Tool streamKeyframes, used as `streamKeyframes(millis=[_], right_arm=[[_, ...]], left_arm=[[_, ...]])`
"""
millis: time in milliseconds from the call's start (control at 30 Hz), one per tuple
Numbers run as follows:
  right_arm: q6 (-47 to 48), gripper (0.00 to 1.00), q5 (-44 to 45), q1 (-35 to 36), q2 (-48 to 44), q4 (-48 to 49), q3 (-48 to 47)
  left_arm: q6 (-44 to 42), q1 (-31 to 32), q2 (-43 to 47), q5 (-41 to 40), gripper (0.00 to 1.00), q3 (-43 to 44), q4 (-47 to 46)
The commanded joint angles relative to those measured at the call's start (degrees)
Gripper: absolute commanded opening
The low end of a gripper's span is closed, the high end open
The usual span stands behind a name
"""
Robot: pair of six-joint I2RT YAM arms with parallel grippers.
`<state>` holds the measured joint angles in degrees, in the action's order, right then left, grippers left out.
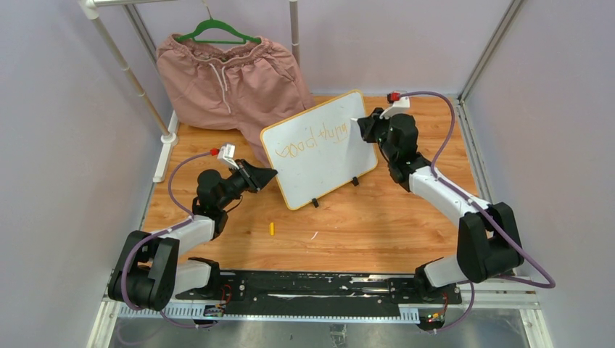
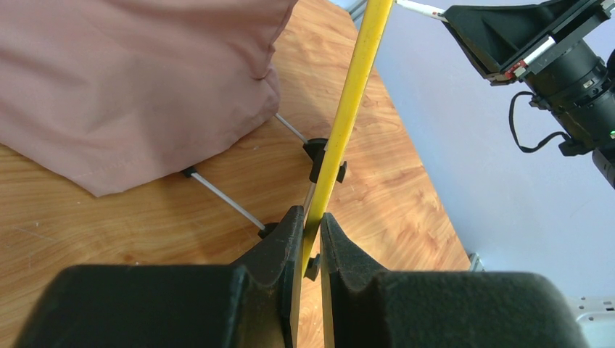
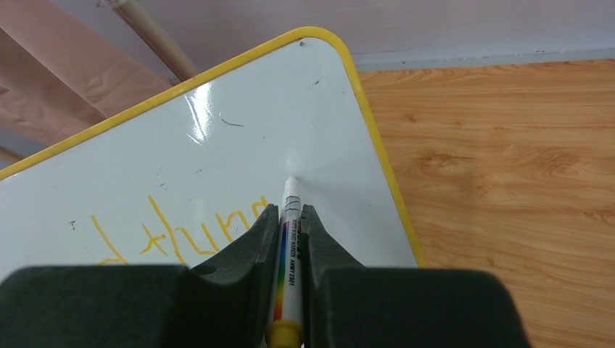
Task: Write a sentence on the whiteboard
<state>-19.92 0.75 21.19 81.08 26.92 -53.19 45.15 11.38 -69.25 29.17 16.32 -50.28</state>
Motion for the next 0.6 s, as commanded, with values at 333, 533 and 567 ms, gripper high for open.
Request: streamKeyframes(millis=[333,533,567], right_arm=[[0.0,0.00,-3.7,0.1,1.7,1.0,-2.5],[0.1,0.00,-4.5,1.0,1.5,1.0,-1.1],[0.0,0.00,-4.5,1.0,1.4,1.0,-0.7]], left_arm=[[-0.4,0.1,0.8,0.1,0.16,0.3,-1.8],[-0.3,0.1,0.8,0.1,0.16,0.3,-1.8],[-0.3,0.1,0.8,0.1,0.16,0.3,-1.8]])
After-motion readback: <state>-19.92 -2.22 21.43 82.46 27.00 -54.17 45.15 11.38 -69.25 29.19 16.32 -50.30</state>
